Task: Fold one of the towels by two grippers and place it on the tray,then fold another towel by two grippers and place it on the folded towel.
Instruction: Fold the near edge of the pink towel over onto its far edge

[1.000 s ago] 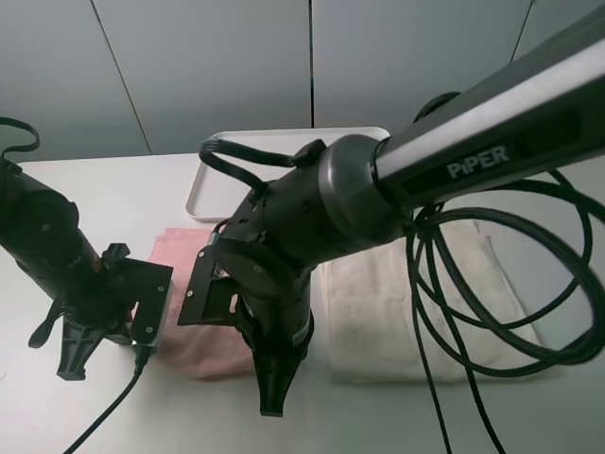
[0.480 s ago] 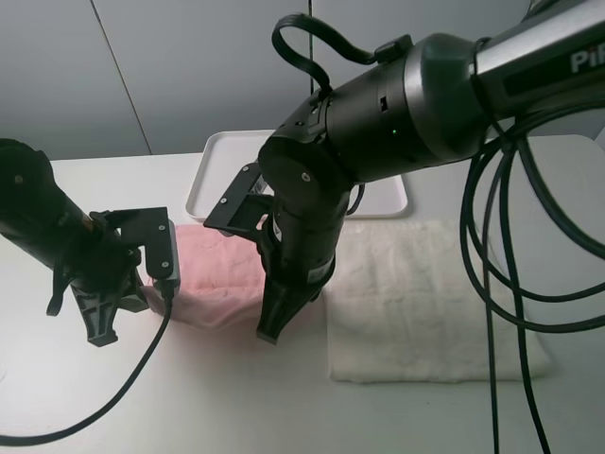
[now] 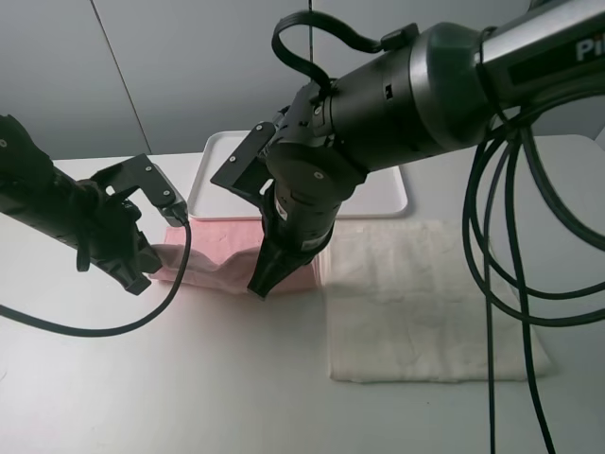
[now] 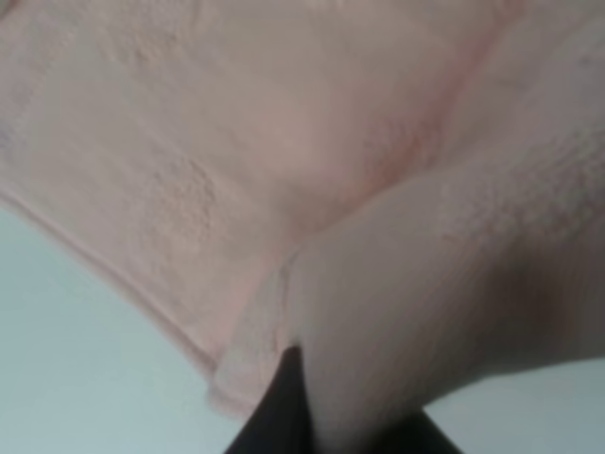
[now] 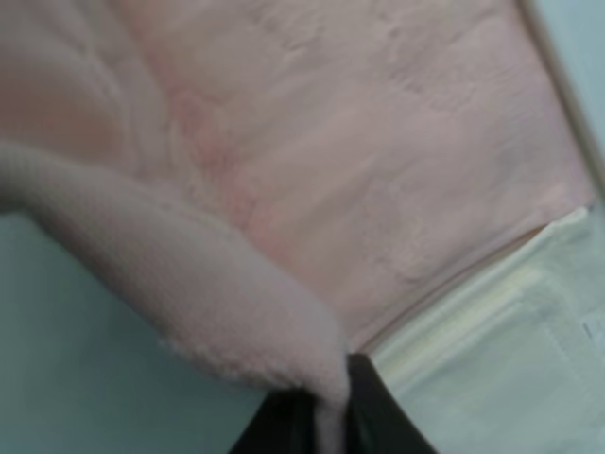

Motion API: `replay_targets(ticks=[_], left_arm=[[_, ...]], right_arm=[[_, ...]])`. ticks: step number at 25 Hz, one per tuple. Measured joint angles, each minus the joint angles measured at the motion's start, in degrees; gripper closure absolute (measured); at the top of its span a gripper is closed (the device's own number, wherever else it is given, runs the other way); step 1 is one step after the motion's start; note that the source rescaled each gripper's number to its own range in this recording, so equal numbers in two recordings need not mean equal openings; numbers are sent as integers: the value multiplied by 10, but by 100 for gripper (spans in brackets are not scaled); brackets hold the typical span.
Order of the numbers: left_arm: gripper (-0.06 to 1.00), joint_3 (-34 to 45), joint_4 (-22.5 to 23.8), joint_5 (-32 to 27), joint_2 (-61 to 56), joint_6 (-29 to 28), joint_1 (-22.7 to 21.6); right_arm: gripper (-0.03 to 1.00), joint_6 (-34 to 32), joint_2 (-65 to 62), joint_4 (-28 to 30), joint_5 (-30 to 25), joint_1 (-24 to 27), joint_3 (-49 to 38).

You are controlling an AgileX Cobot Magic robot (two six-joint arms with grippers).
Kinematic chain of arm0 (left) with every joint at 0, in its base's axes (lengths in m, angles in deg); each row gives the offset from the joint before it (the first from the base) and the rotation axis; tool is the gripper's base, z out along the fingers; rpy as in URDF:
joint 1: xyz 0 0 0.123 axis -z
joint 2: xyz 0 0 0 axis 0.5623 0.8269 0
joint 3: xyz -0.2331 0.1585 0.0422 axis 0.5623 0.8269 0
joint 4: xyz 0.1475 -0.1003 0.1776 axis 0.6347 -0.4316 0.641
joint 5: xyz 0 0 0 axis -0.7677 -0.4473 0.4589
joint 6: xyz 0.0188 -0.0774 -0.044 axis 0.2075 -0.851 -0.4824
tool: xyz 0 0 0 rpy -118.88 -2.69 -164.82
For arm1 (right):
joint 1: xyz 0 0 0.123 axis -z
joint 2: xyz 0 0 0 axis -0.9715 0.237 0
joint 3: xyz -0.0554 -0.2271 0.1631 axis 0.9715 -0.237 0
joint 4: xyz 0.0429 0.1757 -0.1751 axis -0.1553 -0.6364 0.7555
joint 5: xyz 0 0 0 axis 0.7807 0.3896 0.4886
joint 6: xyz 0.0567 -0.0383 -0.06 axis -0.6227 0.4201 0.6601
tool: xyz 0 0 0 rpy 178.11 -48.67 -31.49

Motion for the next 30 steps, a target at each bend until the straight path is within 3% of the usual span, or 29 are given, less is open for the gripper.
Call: replay_targets(ticks=[8,16,19,23,26,28,30], left_arm=[[90,0,-20,87,8,-13,0],[90,0,-29,127,51,-27,0],[90,0,-29,145,52,-28,0],[83,0,-30,163,52,-41,0],[62,0,-30,173,52,-55,0],[40,0,-30,184,52,-68,0],[14,0,-30,206,52,-94,0]], right_arm=[[97,-81,16,52,44,30,3],[97,-112,40,72,81,46,3],[97,-135,49,107,96,46,3],[96,-180,53,146,121,46,3],[78,-220,53,182,149,46,3],[54,-250,53,197,159,46,3],[24,-276,53,204,159,46,3]])
